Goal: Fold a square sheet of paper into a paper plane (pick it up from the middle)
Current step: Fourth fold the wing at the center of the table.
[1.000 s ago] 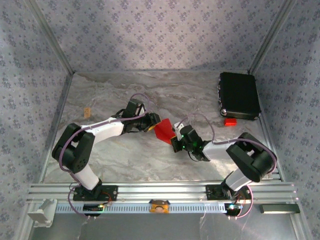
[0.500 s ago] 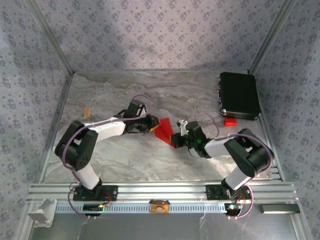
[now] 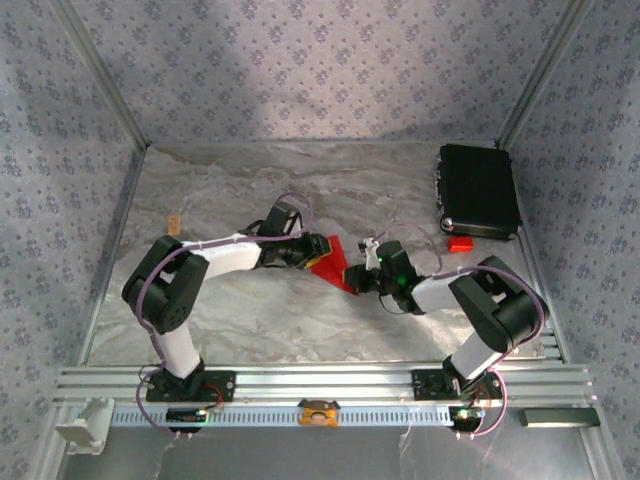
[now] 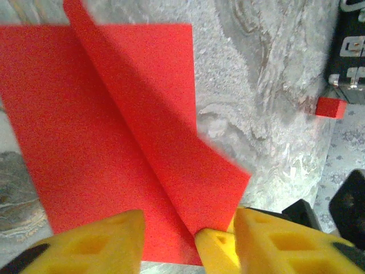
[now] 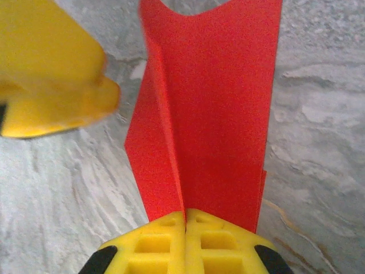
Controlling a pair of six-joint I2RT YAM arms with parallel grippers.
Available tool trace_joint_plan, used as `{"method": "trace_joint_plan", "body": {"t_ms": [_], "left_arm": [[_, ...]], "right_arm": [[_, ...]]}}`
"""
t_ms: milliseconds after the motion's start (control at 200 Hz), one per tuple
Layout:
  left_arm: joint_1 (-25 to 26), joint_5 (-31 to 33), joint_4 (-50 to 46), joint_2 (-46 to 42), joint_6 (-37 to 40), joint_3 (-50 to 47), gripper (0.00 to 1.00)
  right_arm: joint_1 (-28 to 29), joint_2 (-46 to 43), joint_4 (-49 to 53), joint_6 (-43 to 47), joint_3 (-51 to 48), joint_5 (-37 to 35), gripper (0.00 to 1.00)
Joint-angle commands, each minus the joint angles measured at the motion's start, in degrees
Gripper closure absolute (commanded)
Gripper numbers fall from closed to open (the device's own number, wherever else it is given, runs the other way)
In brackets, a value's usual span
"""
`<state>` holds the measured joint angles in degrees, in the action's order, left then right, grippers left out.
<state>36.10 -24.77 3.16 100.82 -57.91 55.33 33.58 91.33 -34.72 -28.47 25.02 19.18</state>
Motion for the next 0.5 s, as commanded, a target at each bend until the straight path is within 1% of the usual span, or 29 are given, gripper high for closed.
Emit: {"method": "trace_joint_plan", "body": {"t_ms": [0, 140, 185, 495], "left_arm": [[-0.4, 2.1, 0.05, -2.95, 0.04, 0.39, 0.42], [-1.03, 1.53, 0.33, -2.07, -1.52, 0.52, 0.32], [-1.14, 1.67, -0.38, -1.61, -2.01, 0.97, 0.3], [-1.54, 1.59, -4.75, 0.9, -3.15, 3.68, 0.29]], "right_arm": [[1.42, -1.96, 5.53, 5.22, 1.28, -4.53, 0.99], [3.15, -3.14, 7.21, 8.38, 1.62, -7.49, 0.98], [3.96, -3.66, 7.35, 9.42, 1.42, -8.96, 0.97], [10.1, -6.07, 9.5, 18.89, 1.69, -18.37, 0.96]]}}
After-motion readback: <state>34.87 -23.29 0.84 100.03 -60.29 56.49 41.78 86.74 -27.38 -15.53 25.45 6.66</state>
